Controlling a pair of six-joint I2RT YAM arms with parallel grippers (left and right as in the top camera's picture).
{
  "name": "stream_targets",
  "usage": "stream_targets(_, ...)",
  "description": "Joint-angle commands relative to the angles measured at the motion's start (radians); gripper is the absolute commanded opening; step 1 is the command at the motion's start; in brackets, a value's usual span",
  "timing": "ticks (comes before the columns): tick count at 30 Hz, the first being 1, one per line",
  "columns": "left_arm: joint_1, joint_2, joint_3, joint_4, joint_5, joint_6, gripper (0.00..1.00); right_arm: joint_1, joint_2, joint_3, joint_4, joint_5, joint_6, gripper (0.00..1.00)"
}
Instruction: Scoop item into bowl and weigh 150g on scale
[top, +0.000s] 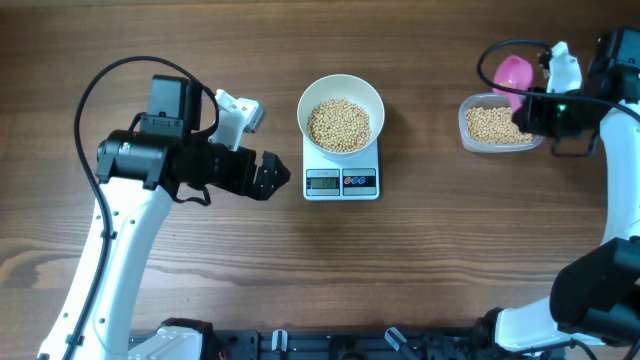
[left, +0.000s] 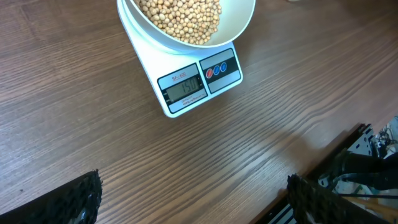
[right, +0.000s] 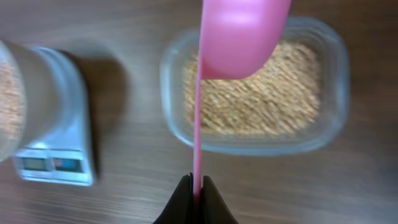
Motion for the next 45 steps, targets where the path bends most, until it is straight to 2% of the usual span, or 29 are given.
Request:
stream_targets(1,-0.005,-0.017,0.005,0.000,0.019,0.020,1.00,-0.006,-0.002,0.008,-0.039,0.169,-0.051,0.04)
stream_targets(17,-0.005,-0.017,0.005,0.000,0.019,0.020,1.00,0.008,-0.002,0.008,-0.083,0.255,-0.090,0.04)
stream_targets(20,-0.005,-0.017,0.005,0.000,0.019,0.020,1.00,0.038,-0.002,0.008,-0.083,0.290,-0.090,0.04)
stream_targets(30,-0.005,-0.017,0.005,0.000,0.019,0.020,1.00,0.201,-0.002,0.008,-0.085,0.620,-0.086,0.04)
stream_targets(36,-0.005,-0.017,0.005,0.000,0.019,0.020,1.00,0.239,-0.002,0.008,-0.097,0.692,-0.063,0.04)
stream_targets(45,-0.005,-0.017,0.005,0.000,0.019,0.020,1.00,0.272,-0.002,0.008,-0.098,0.690,-0.052,0.04)
